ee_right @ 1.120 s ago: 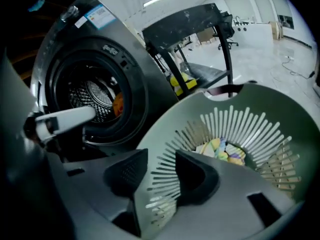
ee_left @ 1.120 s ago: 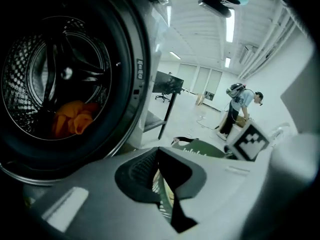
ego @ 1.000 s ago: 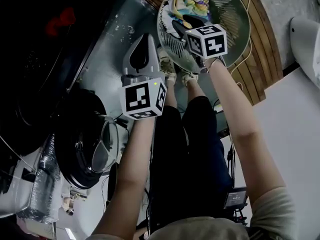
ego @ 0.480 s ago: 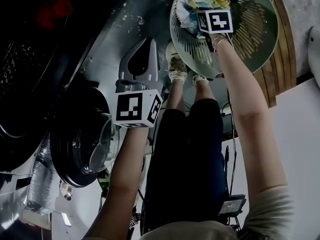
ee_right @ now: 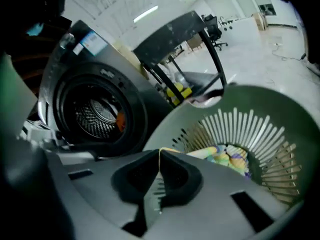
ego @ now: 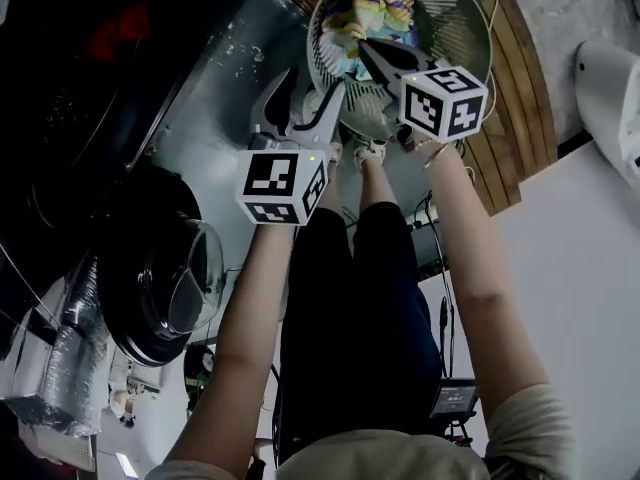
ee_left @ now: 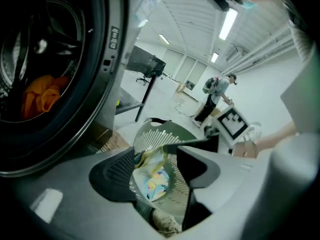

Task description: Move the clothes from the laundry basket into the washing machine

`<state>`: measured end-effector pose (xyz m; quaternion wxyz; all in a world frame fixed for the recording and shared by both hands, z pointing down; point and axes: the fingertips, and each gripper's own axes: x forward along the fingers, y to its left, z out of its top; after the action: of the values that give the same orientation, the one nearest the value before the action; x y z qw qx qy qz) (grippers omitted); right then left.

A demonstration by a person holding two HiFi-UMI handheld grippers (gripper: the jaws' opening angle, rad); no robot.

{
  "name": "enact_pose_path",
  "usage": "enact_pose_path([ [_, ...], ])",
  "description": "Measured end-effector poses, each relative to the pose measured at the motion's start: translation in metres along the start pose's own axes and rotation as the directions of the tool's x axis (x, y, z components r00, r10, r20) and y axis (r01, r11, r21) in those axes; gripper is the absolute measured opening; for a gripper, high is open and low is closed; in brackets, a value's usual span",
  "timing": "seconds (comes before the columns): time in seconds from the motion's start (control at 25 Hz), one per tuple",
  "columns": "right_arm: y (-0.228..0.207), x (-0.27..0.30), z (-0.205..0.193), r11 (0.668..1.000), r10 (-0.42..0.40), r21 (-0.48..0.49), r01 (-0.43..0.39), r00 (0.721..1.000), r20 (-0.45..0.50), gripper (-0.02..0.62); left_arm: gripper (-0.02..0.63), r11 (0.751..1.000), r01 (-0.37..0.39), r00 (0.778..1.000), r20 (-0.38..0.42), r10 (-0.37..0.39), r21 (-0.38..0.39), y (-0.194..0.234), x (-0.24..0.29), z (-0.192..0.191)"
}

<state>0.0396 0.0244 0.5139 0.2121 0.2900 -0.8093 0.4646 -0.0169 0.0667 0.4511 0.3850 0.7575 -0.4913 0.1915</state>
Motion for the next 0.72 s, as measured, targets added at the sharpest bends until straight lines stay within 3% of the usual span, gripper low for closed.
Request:
enact_pose_path([
  [0.12,0.048,-0.049,0.036,0.998,0.04,-0.042,-0.036,0.995,0.095,0.011,0.289,0.992,0.048,0.994,-0.099,-0.036,0.118,-0.02,0.005,-0.007],
  [0.24,0.088,-0.09,0.062,0.994,0.083,-0.088,-0.069,0.984,0.159,0.012,0.319,0.974,0.123,0.982,-0.163,-0.092,0.188,-0.044,0.01,-0.006],
  [0.32,0.111,-0.11,0.079,0.989,0.12,-0.109,-0.1,0.973,0.197,0.012,0.32,0.96,0.15,0.981,-0.154,-0.115,0.235,-0.056,0.012,0.006],
  [0.48,0.145,-0.136,0.101,0.98,0.179,-0.133,-0.15,0.953,0.245,0.012,0.314,0.937,0.117,0.99,-0.113,-0.084,0.328,-0.063,0.013,0.028],
  [0.52,0.15,-0.14,0.104,0.978,0.186,-0.139,-0.155,0.95,0.251,0.012,0.286,0.934,0.124,0.99,-0.105,-0.093,0.336,-0.066,0.015,0.032],
  [0.6,0.15,-0.145,0.107,0.978,0.186,-0.147,-0.151,0.947,0.263,0.012,0.042,0.932,0.124,0.991,-0.087,-0.1,0.339,-0.068,0.019,0.04],
  [0.72,0.129,-0.139,0.101,0.987,0.124,-0.13,-0.092,0.956,0.264,0.012,0.029,0.949,0.058,0.992,-0.124,-0.02,0.31,-0.053,0.019,0.036],
])
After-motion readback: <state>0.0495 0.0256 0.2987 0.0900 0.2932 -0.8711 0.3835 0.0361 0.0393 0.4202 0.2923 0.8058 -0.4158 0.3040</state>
